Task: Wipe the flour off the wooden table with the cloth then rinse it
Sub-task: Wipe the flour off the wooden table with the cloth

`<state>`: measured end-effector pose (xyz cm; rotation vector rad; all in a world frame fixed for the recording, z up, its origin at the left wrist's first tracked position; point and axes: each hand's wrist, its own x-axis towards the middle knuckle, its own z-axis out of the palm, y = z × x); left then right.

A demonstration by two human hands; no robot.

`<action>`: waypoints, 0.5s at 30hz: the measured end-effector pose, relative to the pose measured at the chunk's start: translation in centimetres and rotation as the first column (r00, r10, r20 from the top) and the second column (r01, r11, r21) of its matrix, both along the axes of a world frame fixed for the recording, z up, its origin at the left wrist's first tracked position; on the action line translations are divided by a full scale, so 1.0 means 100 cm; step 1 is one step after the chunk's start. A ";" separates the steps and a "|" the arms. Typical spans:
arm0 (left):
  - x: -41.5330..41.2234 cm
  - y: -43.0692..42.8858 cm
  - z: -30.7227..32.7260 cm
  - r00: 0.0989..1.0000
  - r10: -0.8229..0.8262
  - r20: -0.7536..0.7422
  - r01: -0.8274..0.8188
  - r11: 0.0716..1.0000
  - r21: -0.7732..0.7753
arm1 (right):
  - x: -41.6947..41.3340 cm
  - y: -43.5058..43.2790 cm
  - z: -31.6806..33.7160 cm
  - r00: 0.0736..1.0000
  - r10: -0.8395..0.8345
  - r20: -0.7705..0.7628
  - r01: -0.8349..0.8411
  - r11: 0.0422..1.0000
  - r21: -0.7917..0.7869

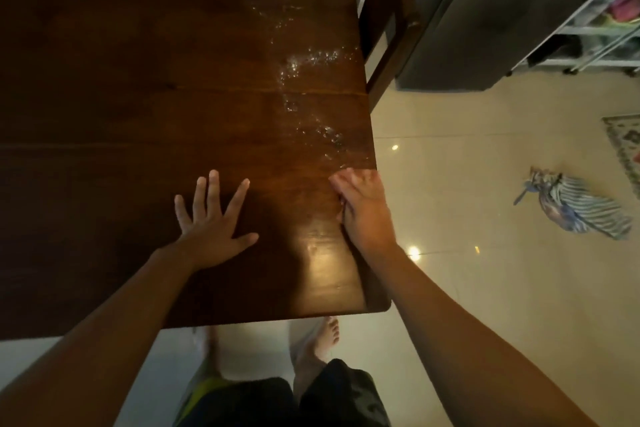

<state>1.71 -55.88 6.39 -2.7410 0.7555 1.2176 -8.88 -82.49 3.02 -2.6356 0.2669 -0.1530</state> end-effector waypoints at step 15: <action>0.004 -0.003 0.004 0.996 0.078 -0.044 -0.077 0.996 0.039 | 0.064 -0.022 -0.003 0.985 0.166 0.052 -0.168 0.985 0.040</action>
